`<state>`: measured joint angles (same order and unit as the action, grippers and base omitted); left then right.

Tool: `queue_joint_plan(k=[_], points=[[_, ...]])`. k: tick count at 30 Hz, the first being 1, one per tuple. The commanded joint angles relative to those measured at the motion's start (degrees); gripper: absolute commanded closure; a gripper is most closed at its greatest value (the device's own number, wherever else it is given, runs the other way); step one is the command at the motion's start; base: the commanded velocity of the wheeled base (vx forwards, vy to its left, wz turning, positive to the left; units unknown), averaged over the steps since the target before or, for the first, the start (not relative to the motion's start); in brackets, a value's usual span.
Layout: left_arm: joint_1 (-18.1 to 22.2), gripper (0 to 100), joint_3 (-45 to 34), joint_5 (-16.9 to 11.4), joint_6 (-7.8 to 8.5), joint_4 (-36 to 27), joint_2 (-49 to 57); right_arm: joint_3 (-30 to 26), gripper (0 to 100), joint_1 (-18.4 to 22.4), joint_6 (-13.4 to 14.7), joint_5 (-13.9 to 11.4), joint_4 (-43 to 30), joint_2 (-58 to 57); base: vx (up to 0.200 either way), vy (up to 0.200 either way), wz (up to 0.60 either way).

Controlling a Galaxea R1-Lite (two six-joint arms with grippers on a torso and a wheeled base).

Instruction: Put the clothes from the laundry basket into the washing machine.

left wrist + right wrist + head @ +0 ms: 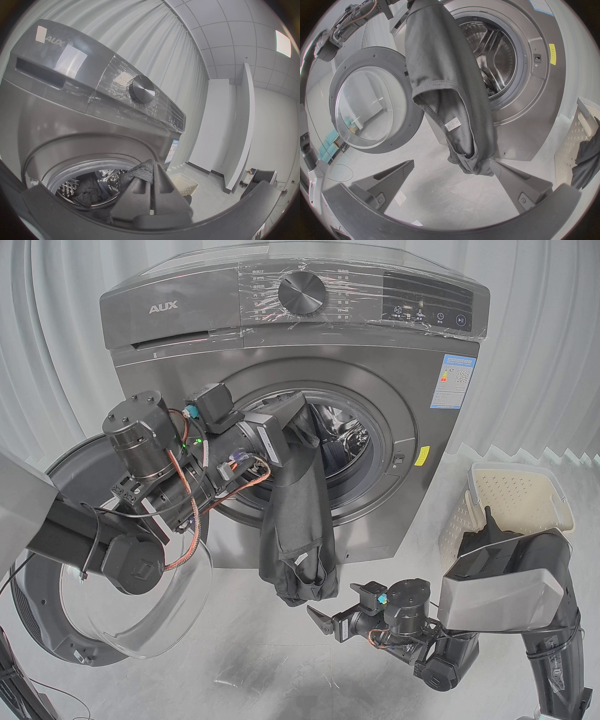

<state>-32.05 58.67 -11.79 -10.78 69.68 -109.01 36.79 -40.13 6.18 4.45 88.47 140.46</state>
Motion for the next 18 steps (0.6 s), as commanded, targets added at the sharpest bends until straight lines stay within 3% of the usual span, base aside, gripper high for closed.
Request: queue_joint_plan(k=[1,8,11,18], points=[[-0.1,100,1.8,0.0,-0.03,-0.6,0.1,4.2,0,0.8,-0.2,-0.3,0.0,3.8,0.0,0.0,0.0],[0.0,100,2.8,0.0,-0.03,-1.3,0.8,10.4,0,2.6,-1.7,-0.3,-0.4,9.1,0.0,0.0,0.0],[-0.2,100,3.4,0.0,-0.03,-1.6,1.7,15.6,0,3.7,-1.8,-0.3,-1.5,12.2,0.0,0.0,0.0],[-0.5,100,3.5,0.0,-0.03,-2.0,2.4,20.1,0,4.5,-1.9,-0.4,-2.2,14.6,0.0,0.0,0.0]])
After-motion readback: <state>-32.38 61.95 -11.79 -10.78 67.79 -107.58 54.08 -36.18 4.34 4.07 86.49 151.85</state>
